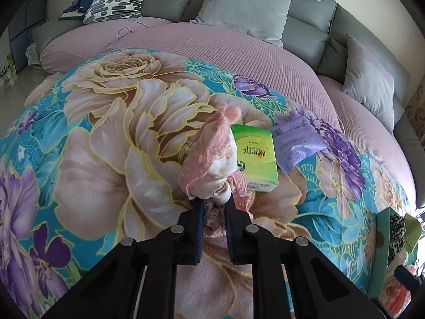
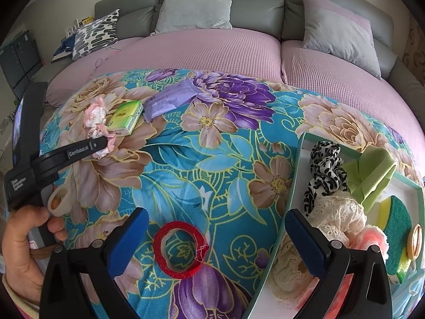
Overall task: Organize soft objects
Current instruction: 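Grasp the pink knitted hat with the left tool and lift it, then hold the pink hat up with the left tool while the right tool grasps the red ring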
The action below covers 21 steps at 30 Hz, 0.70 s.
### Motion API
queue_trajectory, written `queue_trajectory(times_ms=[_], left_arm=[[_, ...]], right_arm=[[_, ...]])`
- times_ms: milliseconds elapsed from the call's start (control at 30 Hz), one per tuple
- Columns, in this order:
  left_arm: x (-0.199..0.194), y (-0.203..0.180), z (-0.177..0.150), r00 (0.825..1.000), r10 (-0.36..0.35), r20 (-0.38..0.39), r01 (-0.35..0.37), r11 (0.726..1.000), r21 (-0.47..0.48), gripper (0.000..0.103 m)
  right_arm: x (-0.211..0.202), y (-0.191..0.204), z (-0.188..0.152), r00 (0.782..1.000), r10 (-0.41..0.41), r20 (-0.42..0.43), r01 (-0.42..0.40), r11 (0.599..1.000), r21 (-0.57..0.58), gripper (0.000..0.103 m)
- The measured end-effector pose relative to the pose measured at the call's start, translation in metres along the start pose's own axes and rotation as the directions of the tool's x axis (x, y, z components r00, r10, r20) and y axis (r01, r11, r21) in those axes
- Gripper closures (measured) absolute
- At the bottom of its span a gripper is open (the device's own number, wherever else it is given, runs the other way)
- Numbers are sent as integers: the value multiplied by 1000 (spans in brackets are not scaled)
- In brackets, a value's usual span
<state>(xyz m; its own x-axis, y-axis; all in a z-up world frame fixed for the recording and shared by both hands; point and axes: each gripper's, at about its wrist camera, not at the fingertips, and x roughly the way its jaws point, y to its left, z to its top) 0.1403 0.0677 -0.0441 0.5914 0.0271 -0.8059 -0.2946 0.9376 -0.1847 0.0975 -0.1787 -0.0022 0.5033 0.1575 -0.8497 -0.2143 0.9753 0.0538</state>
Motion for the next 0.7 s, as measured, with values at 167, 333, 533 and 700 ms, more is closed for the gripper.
queue_trajectory(times_ms=[167,333,533,700], left_arm=[[-15,-4,-9,1000,6,6,-6,1000,31,89],[-42,-9,-10,999,-8,46,6,999,51,89],[-76,-11,-10,996,-36,87,30,998,62,89],[-89,-15,-17,994,-57,91,49,995,87,89]], right_arm=[[-4,-2,-1,1000,0,6,0,1000,2,0],[-9,-7,-3,1000,6,20,-6,1000,21,0],[-21,-8,-8,998,-10,66,10,1000,7,0],[-24,-5,-19,998,10,65,-10,1000,5,0]])
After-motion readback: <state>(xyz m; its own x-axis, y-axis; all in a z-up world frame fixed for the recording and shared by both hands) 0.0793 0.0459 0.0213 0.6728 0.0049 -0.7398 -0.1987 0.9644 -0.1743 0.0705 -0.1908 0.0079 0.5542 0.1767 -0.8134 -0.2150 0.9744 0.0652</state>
